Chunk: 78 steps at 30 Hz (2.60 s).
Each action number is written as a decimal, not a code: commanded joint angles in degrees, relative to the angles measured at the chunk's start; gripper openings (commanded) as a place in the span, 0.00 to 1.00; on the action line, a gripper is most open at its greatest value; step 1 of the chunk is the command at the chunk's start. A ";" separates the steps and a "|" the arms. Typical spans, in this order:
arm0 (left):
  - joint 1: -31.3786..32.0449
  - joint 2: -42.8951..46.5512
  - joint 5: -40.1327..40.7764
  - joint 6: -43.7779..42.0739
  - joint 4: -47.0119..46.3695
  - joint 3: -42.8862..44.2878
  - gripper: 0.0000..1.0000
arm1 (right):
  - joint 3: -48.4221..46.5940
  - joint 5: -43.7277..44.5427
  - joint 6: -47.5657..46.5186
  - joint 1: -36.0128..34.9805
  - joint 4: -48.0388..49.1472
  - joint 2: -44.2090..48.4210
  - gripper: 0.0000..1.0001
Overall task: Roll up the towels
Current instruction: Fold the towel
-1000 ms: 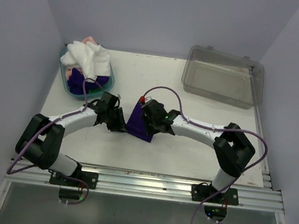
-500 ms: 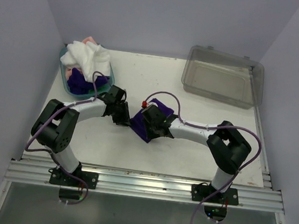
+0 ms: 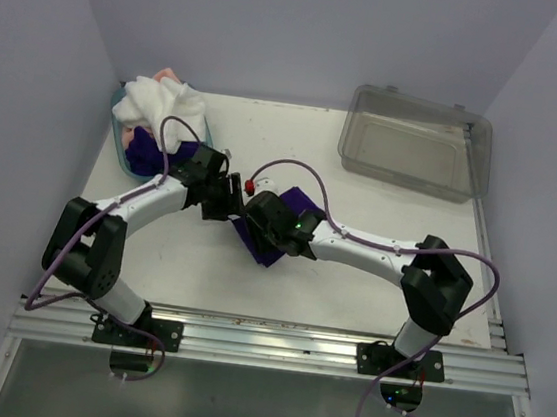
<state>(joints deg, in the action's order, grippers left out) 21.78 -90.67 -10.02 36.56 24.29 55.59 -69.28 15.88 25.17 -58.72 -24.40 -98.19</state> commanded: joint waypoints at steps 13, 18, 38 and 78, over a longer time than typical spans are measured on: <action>-3.85 1.03 -6.41 -1.22 -2.67 -1.89 0.63 | -5.08 5.49 -4.16 -4.47 -0.73 -4.47 0.52; -3.85 1.90 -3.70 -1.66 0.13 -1.89 0.76 | -3.86 3.63 -2.76 -4.56 -0.73 -3.41 0.52; -3.85 14.83 -2.61 -2.10 4.29 -6.03 0.88 | 2.04 -5.33 4.54 15.28 2.69 -0.85 0.38; -2.01 -0.99 -6.06 -7.82 -6.36 -9.27 0.52 | 15.05 -11.04 22.82 6.78 9.46 6.97 0.42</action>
<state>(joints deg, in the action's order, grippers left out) 18.61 -90.15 -15.22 30.48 21.78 47.09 -55.07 4.89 42.41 -52.58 -18.72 -90.45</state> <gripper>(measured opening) 0.551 0.424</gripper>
